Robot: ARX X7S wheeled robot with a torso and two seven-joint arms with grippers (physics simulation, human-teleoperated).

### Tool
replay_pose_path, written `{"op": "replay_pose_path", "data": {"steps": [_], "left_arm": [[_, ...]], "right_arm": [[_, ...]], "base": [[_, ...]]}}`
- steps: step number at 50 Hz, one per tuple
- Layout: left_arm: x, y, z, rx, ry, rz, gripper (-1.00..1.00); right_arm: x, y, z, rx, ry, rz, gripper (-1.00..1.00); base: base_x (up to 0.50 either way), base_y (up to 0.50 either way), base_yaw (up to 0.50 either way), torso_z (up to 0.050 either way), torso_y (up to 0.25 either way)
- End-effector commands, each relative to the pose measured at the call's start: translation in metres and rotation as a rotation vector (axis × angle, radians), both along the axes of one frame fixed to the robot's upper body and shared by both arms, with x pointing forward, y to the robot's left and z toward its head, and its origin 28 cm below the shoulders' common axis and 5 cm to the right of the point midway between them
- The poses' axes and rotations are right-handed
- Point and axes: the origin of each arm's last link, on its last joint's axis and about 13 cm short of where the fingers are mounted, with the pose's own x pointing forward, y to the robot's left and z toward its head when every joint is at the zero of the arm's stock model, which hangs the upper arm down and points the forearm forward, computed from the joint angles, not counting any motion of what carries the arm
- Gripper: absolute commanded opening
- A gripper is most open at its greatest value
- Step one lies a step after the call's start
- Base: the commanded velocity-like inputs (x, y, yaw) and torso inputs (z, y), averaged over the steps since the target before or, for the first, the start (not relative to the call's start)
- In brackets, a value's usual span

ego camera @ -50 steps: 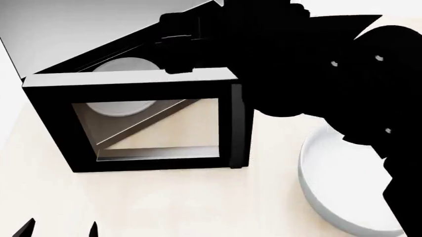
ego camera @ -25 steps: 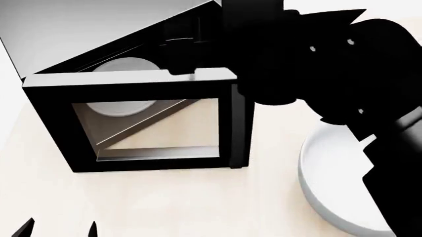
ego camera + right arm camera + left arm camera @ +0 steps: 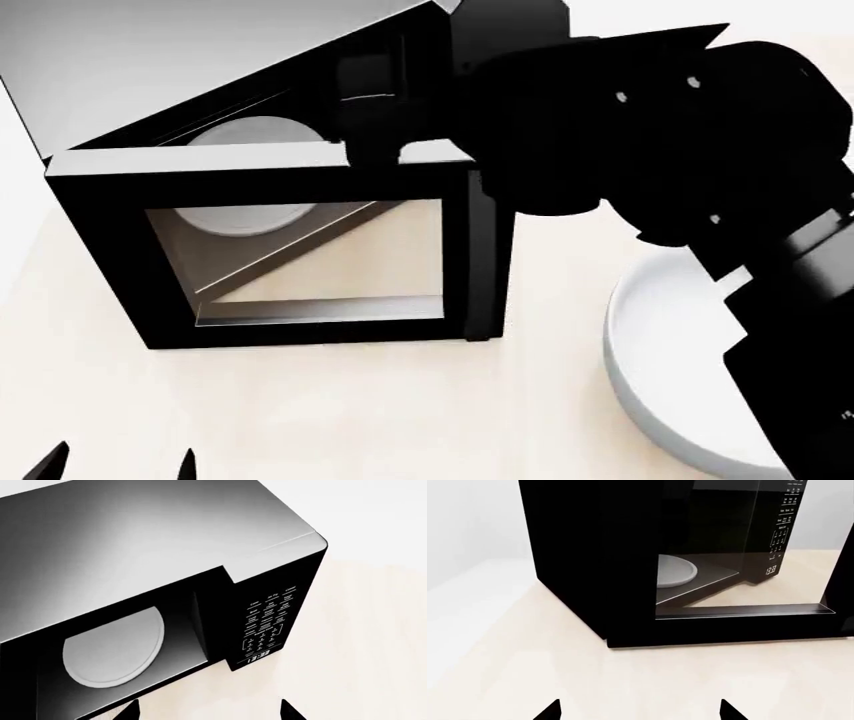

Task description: Open the microwave.

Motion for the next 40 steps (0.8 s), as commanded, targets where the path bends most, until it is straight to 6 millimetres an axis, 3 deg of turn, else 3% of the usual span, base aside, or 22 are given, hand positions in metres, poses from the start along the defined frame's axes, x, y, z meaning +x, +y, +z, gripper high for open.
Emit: {"op": "replay_pose_path", "data": {"steps": [1, 40], "left_arm": [[0.0, 0.0, 0.0, 0.0, 0.0, 0.0, 1.0], [0.0, -0.001, 0.001, 0.0, -0.003, -0.003, 1.0]], "right_arm": [[-0.005, -0.002, -0.003, -0.005, 0.018, 0.008, 1.0], [-0.024, -0.006, -0.013, -0.034, 0.045, 0.045, 1.0]], "base": [[0.0, 0.0, 0.0, 0.0, 0.0], [0.0, 0.0, 0.0, 0.0, 0.0]]}}
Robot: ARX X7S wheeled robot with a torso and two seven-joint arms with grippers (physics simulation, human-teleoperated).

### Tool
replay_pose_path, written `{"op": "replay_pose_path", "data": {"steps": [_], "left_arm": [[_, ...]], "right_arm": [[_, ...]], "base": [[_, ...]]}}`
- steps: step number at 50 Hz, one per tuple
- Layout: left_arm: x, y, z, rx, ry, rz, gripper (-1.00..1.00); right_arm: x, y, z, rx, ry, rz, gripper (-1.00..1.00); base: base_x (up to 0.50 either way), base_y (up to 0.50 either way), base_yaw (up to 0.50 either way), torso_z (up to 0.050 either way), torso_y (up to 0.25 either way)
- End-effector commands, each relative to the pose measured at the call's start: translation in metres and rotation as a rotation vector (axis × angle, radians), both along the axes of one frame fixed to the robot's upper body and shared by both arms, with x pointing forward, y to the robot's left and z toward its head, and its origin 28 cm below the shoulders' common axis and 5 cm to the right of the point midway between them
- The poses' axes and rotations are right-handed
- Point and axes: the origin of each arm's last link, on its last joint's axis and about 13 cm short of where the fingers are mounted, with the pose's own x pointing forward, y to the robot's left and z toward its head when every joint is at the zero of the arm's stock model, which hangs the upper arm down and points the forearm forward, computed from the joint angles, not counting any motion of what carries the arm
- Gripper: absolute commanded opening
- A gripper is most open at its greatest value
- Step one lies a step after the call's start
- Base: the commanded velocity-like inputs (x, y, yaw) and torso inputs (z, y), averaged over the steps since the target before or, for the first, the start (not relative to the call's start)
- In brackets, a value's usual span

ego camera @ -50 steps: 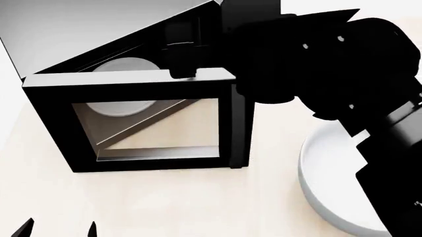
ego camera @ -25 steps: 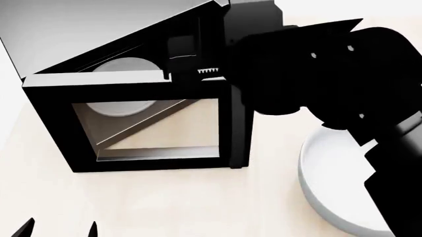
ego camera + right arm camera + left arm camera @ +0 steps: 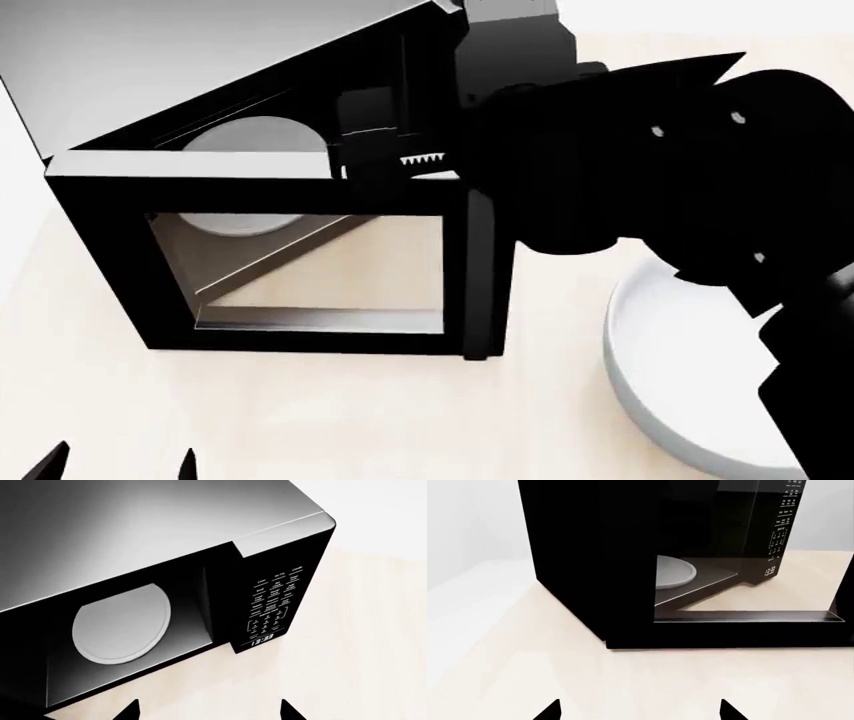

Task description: Open the microwave.

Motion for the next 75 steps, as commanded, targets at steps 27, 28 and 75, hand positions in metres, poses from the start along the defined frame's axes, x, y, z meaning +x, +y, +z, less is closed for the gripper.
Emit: {"op": "replay_pose_path", "data": {"steps": [27, 28, 75], "left_arm": [[-0.001, -0.001, 0.001, 0.001, -0.005, -0.002, 1.0], [-0.001, -0.001, 0.001, 0.001, -0.004, -0.003, 1.0], [-0.004, -0.003, 0.003, 0.001, -0.013, -0.013, 1.0]], "right_arm": [[-0.033, -0.001, -0.019, -0.04, 0.021, 0.048, 1.0], [-0.034, -0.001, -0.019, -0.04, 0.02, 0.05, 1.0], [-0.079, 0.007, -0.018, -0.066, -0.01, 0.142, 1.0]], "base": [[0.0, 0.0, 0.0, 0.0, 0.0], [0.0, 0.0, 0.0, 0.0, -0.015], [0.0, 0.0, 0.0, 0.0, 0.0]]}}
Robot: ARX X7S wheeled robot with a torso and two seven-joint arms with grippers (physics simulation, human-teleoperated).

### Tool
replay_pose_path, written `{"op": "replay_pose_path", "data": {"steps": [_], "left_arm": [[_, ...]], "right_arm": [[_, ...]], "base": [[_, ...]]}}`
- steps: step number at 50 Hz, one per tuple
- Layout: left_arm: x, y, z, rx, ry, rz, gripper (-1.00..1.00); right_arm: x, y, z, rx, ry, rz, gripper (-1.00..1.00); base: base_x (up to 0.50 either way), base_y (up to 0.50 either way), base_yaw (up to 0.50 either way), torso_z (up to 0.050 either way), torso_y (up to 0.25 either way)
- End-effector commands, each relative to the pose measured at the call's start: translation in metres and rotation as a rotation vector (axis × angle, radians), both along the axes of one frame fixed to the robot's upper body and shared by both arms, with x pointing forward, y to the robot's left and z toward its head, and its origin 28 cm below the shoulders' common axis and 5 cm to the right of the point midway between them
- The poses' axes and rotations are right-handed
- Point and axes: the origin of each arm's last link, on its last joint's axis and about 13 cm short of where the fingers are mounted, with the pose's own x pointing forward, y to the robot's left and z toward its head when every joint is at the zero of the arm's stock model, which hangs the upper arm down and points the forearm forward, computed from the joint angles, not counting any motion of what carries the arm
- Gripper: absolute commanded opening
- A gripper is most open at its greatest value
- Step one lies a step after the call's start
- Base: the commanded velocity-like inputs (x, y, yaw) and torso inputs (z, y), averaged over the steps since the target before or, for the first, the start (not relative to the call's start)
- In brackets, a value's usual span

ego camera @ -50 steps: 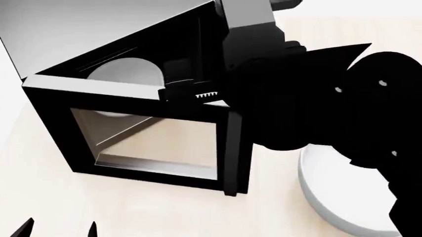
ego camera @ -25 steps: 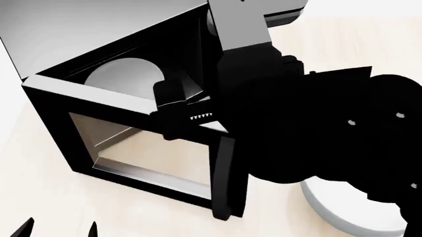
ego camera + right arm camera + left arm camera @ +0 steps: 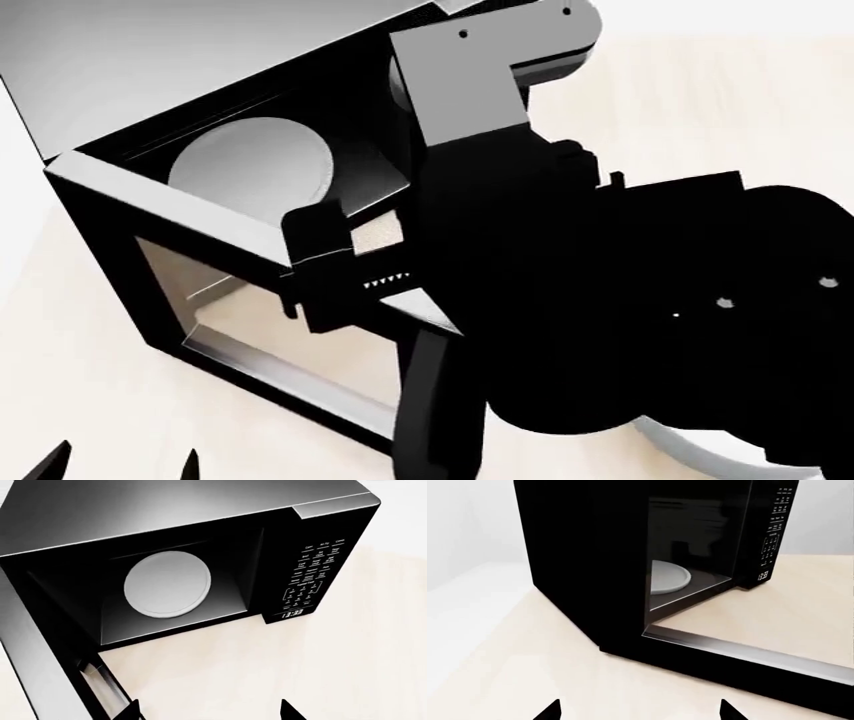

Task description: Open the microwave.

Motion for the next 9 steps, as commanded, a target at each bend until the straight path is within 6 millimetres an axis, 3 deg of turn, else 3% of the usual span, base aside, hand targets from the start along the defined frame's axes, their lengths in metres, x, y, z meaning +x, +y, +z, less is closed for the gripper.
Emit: {"op": "replay_pose_path", "data": {"steps": [1, 9], "left_arm": [[-0.0007, -0.0005, 0.0006, 0.0, -0.003, -0.002, 1.0], [-0.001, 0.0, 0.0012, -0.003, -0.004, -0.001, 1.0]], "right_arm": [[-0.0087, 0.003, -0.0036, -0.017, 0.018, 0.035, 1.0], [-0.0131, 0.0071, -0.0058, -0.028, 0.026, 0.063, 1.0]], "base": [[0.0, 0.0, 0.0, 0.0, 0.0], [0.0, 0.0, 0.0, 0.0, -0.001]]}}
